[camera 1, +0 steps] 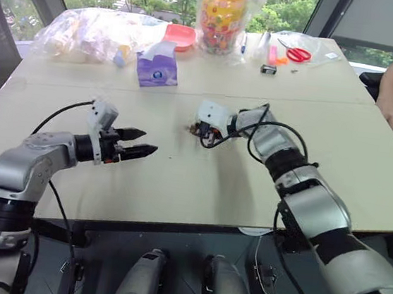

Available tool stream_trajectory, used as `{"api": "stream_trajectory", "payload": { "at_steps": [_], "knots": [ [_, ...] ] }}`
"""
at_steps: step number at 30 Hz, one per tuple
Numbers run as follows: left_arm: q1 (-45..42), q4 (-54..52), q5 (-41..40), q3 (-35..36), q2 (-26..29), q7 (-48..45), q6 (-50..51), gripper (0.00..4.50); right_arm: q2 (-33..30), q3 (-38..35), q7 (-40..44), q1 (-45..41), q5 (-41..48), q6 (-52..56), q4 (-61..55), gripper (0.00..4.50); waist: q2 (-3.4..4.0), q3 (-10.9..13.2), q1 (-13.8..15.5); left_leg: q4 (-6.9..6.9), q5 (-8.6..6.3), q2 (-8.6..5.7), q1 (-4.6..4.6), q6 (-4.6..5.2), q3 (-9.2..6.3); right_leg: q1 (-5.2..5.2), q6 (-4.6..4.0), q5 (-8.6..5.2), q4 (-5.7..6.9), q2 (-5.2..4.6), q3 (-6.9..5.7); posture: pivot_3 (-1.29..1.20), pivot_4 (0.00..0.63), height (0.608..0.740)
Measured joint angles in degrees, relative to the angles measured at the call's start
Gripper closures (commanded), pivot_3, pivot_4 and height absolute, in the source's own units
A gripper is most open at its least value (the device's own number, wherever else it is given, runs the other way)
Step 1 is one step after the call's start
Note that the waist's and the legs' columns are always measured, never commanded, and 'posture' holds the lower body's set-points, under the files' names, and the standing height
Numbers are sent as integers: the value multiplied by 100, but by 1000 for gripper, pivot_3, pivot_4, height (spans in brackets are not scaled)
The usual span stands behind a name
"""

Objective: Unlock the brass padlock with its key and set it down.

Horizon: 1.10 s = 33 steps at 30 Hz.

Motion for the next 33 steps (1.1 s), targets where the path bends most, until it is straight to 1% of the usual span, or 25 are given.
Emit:
{"api": "stream_trajectory", "payload": {
  "at_steps": [2, 5, 9, 12, 13, 15, 17, 20, 27, 33],
  "knots": [
    [-203, 131, -156, 114, -123, -1, 77, 822, -90, -110, -182, 128, 0, -217, -694, 3804, -1, 0, -3, 0, 0, 2, 0, 0, 1, -2, 0, 0, 2, 0, 2, 0, 150, 740],
    [-754, 499, -376, 287, -499, 128, 95, 822, -319, -244, -582, 508, -67, -512, -1873, 3804, -3, -1, 32, 4, 1, 2, 0, -1, 0, 2, 0, 0, 2, 1, 1, 0, 150, 740],
    [-1244, 923, -601, 401, -707, 118, 215, 822, -512, -241, -863, 967, -261, -613, -2694, 3804, -4, -2, 42, 10, 2, 0, 1, 1, 2, 10, 0, 0, 1, 0, 2, 0, 150, 740],
    [-1456, 1205, -607, 353, -779, 3, 185, 1611, -541, -241, -1096, 1089, -433, -497, -2924, 3804, -4, -2, 37, 10, 2, 1, 1, 1, 2, 9, 0, 1, 1, 0, 2, 0, 150, 740],
    [-1580, 1402, -517, 306, -811, -42, 122, 2132, -569, -245, -1214, 1096, -500, -417, -3014, 3804, -4, -2, 34, 10, 3, 1, 1, 1, 2, 8, -1, 1, 2, 1, 2, 0, 150, 740],
    [-1625, 1530, -440, 290, -829, -92, 32, 2855, -580, -262, -1287, 1099, -539, -357, -3096, 3804, -4, -2, 16, 9, 2, 2, 2, 1, 4, 8, -1, 1, 2, 1, 3, 0, 150, 740],
    [-1715, 1714, -365, 223, -901, -165, -29, 3671, -593, -281, -1347, 1115, -557, -255, -3185, 3804, -4, -2, 29, 8, 2, 2, 2, 1, 3, 8, -1, 0, 1, 2, 3, 0, 150, 740],
    [-1916, 1959, -224, 68, -1017, -297, -97, 3671, -583, -276, -1391, 1177, -592, -202, -3415, 3804, -4, -2, 46, 10, 2, 1, 2, 1, 4, 11, 0, 1, 0, 0, 3, 0, 150, 740],
    [-2284, 2591, 7, 71, -1144, -495, -434, 3671, -592, -265, -1386, 1347, -625, -55, -3749, 3804, -4, -2, 46, 12, 3, 1, 2, 2, 4, 12, 0, 1, 0, 0, 2, 0, 150, 740],
    [-2377, 2765, 57, 90, -1237, -616, -461, 3671, -596, -257, -1377, 1361, -653, -2, -3912, 3804, -4, -2, 40, 12, 3, 2, 2, 2, 4, 12, 0, 1, 0, 1, 2, 0, 150, 740]
  ]
}}
